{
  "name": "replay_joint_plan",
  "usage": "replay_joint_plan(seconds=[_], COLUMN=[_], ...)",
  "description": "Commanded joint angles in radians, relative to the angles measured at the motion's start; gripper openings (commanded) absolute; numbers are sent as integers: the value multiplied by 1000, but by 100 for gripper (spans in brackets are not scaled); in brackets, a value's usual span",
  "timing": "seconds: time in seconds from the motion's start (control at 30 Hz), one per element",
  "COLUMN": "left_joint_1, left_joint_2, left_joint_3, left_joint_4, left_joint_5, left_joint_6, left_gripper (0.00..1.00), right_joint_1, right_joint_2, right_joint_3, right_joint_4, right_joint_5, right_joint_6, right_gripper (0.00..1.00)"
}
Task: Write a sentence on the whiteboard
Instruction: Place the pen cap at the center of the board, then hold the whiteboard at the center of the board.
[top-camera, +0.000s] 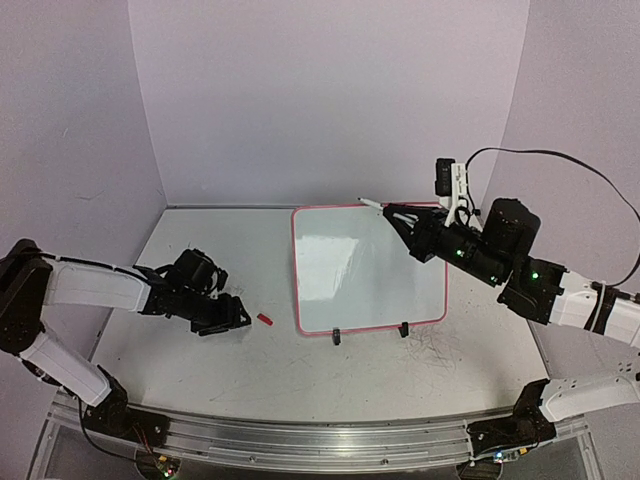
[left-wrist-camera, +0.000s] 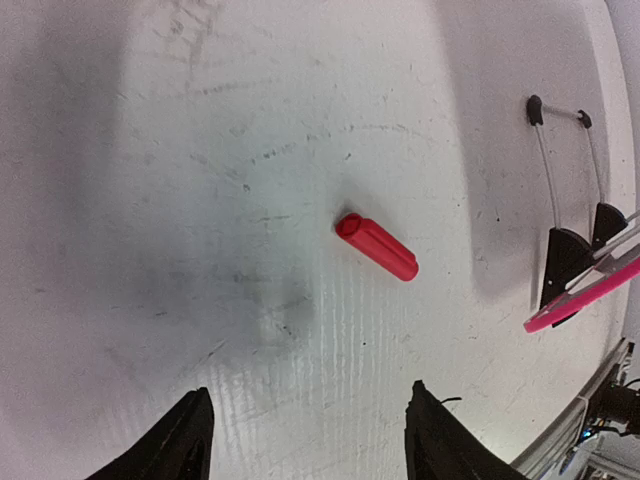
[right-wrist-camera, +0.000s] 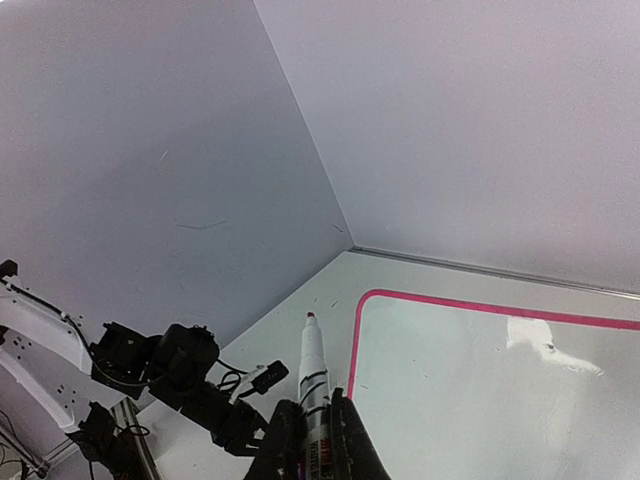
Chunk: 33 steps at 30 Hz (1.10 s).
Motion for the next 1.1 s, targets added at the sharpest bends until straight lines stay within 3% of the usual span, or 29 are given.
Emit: replay_joint_plan(seconds=[0.0,0.1,0.23,0.4,0.47,0.67,0.73,0.9,1.07], left_joint_1=[4,9,28,146,186,211,212,210,183], left_joint_2=[-168,-240,-329,-389,-332,-91,-22,44,122], left_joint_3=[116,168,177,100,134,301,344,360,366], left_joint_4=[-183,-203,-126,197,267,242,263,341,466], left_joint_5=[-153,-173,-251,84,228,432,505,507,662], left_joint_6=[100,140,180,200,207,306,318,303,259], left_gripper=[82,99,99,99,99,95,98,99,93], right_joint_1=[0,0,-1,-1,-1,1,1,3,4], right_joint_2=[-1,-2,3,30,47,67,65,54,68], right_joint_3=[36,39,43,69,91,122,122,127,125], right_joint_4=[-54,-77,-80,-84,-100,-152,-157,-171,-172], right_joint_5=[56,61,70,28,8,9,9,30,49], right_joint_6=[-27,-34,-20,-9,-9,14,23,41,46], right_gripper=[0,0,0,0,0,0,0,0,0])
